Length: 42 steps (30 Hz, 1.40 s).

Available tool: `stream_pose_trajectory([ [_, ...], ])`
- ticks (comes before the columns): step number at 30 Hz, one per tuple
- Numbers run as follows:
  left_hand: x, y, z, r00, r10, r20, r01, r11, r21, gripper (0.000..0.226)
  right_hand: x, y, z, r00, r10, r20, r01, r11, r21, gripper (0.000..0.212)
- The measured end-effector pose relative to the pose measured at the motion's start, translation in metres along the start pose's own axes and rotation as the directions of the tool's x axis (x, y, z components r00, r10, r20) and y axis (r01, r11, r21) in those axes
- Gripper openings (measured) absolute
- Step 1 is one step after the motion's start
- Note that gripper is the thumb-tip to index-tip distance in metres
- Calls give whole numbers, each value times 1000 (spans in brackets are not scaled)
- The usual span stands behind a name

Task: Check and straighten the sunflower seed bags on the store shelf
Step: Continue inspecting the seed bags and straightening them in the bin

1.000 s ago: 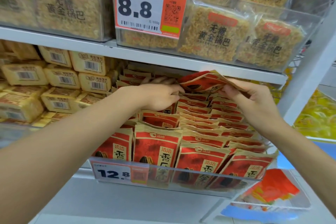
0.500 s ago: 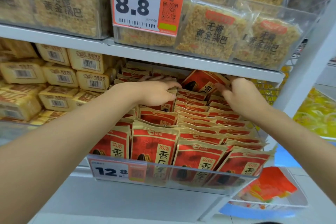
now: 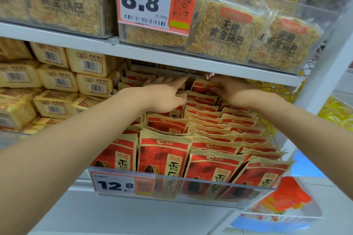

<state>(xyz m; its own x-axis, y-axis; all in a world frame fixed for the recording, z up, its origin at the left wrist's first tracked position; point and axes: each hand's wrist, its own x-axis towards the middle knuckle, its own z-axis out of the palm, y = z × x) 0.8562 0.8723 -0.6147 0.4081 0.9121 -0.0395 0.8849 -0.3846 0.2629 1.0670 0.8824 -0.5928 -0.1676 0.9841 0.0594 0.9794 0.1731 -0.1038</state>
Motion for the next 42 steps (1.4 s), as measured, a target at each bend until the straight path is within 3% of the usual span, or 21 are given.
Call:
stream_pose_trajectory([
  [6,6,1,3,999,8,-34,-5,996,88,65,3,-10,6,989,38,-144,-28,997,74,35],
  [13,17,4,3,999,-46,12,43,977,211,65,12,-22,4,998,-17,55,17,1000,7,30],
  [18,14,3,1,999,-51,18,45,972,231,65,12,-20,-1,995,-20,96,17,999,28,29],
  [24,12,3,2,999,-46,16,41,973,228,64,11,-7,12,979,119,-168,-109,992,68,40],
  [30,12,3,2,999,-49,18,43,972,232,64,34,-10,11,991,91,-94,-85,994,63,27],
  [33,12,2,2,999,-42,17,38,979,202,62,39,-13,11,994,108,-24,-109,994,-6,32],
  [42,14,3,2,998,-55,35,48,983,179,57,10,-22,15,972,88,-217,-75,995,66,37],
])
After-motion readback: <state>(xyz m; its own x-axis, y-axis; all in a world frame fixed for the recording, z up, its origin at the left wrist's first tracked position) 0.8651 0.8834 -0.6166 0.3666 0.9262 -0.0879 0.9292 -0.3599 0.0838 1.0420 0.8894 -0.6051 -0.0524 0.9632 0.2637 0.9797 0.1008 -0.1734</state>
